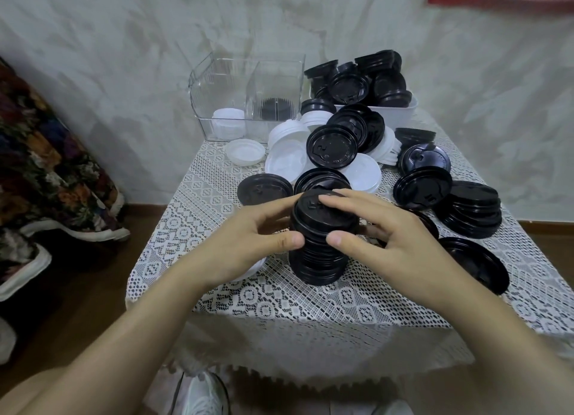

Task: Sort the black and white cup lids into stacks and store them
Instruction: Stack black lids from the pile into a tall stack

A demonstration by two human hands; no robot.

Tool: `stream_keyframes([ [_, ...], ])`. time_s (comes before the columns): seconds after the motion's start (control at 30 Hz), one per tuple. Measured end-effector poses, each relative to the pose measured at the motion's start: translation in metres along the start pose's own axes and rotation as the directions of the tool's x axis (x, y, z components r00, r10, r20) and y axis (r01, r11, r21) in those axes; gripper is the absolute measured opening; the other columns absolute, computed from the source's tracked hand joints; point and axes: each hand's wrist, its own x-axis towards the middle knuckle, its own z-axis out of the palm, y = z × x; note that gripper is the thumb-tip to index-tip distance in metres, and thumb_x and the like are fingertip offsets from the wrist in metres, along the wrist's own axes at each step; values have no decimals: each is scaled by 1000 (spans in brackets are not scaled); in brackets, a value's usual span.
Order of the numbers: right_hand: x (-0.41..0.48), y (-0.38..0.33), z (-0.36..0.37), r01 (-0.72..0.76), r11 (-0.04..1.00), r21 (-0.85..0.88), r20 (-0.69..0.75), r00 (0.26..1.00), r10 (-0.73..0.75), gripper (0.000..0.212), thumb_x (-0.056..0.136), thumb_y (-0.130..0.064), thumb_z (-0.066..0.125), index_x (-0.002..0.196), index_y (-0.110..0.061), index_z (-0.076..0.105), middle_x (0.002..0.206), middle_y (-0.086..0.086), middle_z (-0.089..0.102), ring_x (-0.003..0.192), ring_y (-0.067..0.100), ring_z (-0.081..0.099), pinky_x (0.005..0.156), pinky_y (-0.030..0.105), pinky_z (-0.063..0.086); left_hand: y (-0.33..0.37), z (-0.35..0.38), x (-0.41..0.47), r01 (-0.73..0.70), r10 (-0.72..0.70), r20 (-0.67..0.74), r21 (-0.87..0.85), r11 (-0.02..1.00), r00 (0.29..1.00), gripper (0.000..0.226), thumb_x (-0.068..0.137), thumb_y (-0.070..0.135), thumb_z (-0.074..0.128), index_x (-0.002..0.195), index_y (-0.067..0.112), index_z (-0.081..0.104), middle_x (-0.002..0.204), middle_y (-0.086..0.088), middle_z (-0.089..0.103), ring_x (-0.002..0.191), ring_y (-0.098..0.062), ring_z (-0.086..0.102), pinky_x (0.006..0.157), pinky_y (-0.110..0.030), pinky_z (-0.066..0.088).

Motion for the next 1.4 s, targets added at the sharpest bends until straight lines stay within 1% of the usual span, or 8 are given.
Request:
stream_keyframes([
  [0.27, 0, 0, 1, 2, 998, -61, -40, 999, -5, 55, 77, -64, 67, 131, -57, 62, 147, -25, 53, 140, -5, 45, 119, 42, 39, -1, 3, 2, -10, 10, 4, -6, 1000, 1000, 59, 85, 12, 72, 142, 19, 57, 135, 8, 69, 128, -9, 62, 99, -18, 48],
  [0.47, 1, 4, -1, -30, 998, -47, -7, 1000, 30, 56, 76, -66, 67, 132, -60, 60, 149, -24, 51, 141, -3, 44, 119, 44, 38, -2, 2, 3, -5, 5, 10, -32, 999, 1000, 64, 83, 12, 70, 146, 12, 55, 136, 2, 69, 129, -13, 63, 100, -20, 50],
  [0.67, 2, 5, 0, -42, 999, -20, -3, 999, 42, 56, 75, -66, 68, 130, -62, 60, 149, -22, 53, 141, -4, 43, 119, 43, 39, -2, 4, 3, -16, 17, -34, 10, 1000, 999, 67, 88, 19, 68, 151, 21, 49, 141, 8, 65, 133, -6, 58, 106, -20, 47],
  [0.9, 2, 7, 2, -50, 996, 70, 5, 999, 50, 54, 77, -49, 86, 126, -58, 64, 142, -26, 59, 140, -12, 40, 114, 27, 41, 0, 3, 2, -13, 14, -18, 56, 998, 1000, 60, 88, 17, 71, 146, 23, 53, 138, 12, 67, 131, -7, 60, 105, -20, 47],
  [1.0, 1, 9, 4, -68, 987, 149, 21, 998, 65, 57, 71, -50, 79, 127, -50, 68, 146, -19, 58, 142, -10, 40, 112, 22, 44, -1, 4, 1, -5, 6, -11, 83, 997, 1000, 62, 88, 19, 71, 147, 23, 52, 139, 10, 66, 132, -8, 59, 106, -22, 47],
  [1.13, -2, 10, 3, -92, 971, 222, 46, 995, 84, 62, 74, -40, 81, 134, -40, 66, 141, -18, 62, 135, -2, 53, 107, 27, 51, 1, 4, -1, -4, 5, -5, 111, 994, 1000, 61, 90, 20, 70, 148, 25, 51, 140, 12, 65, 133, -8, 58, 110, -25, 47],
  [1.3, -4, 11, 3, -124, 968, 219, 45, 992, 117, 68, 80, -31, 87, 139, -44, 57, 135, -21, 65, 129, 2, 58, 105, 35, 54, 8, 6, -2, 13, -12, -6, 106, 994, 1000, 56, 92, 23, 68, 147, 29, 53, 138, 14, 66, 131, -6, 59, 108, -27, 48],
  [1.4, -7, 14, 4, -124, 975, 186, 42, 992, 118, 75, 76, -44, 85, 142, -51, 52, 139, -23, 61, 131, 5, 57, 106, 40, 52, 12, 9, -3, 13, -13, -5, 89, 996, 1000, 54, 92, 25, 66, 144, 31, 54, 136, 16, 67, 130, -4, 60, 107, -23, 49],
])
